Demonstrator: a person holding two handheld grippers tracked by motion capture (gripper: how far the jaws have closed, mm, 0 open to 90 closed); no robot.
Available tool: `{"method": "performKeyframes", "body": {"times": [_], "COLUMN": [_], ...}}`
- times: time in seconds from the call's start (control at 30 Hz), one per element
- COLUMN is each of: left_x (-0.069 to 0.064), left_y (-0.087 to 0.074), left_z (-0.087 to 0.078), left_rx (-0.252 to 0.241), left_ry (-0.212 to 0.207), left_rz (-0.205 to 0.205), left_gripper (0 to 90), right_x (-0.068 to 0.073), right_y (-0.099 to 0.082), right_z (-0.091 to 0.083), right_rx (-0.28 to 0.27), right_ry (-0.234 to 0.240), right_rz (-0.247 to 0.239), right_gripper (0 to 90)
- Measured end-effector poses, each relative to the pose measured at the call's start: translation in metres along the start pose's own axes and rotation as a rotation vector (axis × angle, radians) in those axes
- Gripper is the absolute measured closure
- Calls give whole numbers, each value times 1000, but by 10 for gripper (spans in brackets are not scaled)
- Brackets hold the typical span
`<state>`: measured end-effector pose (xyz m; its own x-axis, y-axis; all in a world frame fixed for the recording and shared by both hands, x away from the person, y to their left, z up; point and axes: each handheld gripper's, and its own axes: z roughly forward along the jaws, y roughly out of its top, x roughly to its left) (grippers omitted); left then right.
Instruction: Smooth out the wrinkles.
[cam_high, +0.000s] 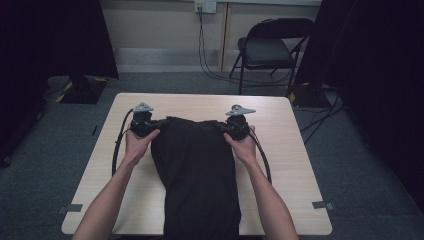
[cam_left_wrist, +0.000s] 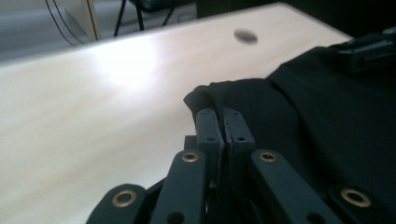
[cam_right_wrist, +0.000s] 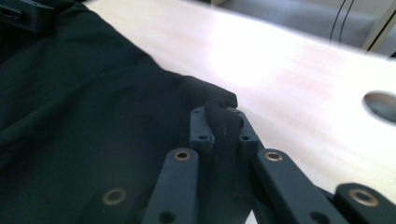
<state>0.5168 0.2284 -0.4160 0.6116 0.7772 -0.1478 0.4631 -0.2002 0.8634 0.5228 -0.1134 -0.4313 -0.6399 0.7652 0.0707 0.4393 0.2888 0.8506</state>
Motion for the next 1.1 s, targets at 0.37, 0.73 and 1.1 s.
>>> {"method": "performKeyframes", "body": {"times": [0.37,0.73,1.1], "left_x": [0,-3,-15], "left_y": [71,89,64], "left_z": [-19,-42,-41], "left_rx": [-82,-178,-157], "left_ry": [82,66,42], "left_rz": [67,85,98], "left_gripper": [873,873,872], "right_x": [-2,-6,-4], "right_y": [72,106,77], "right_z": [-15,-29,-33], "right_rx": [-82,-135,-122], "right_ry": [-49,-56,-23], "right_rz": [-29,-62,-53], "right_gripper": [827,827,825]}}
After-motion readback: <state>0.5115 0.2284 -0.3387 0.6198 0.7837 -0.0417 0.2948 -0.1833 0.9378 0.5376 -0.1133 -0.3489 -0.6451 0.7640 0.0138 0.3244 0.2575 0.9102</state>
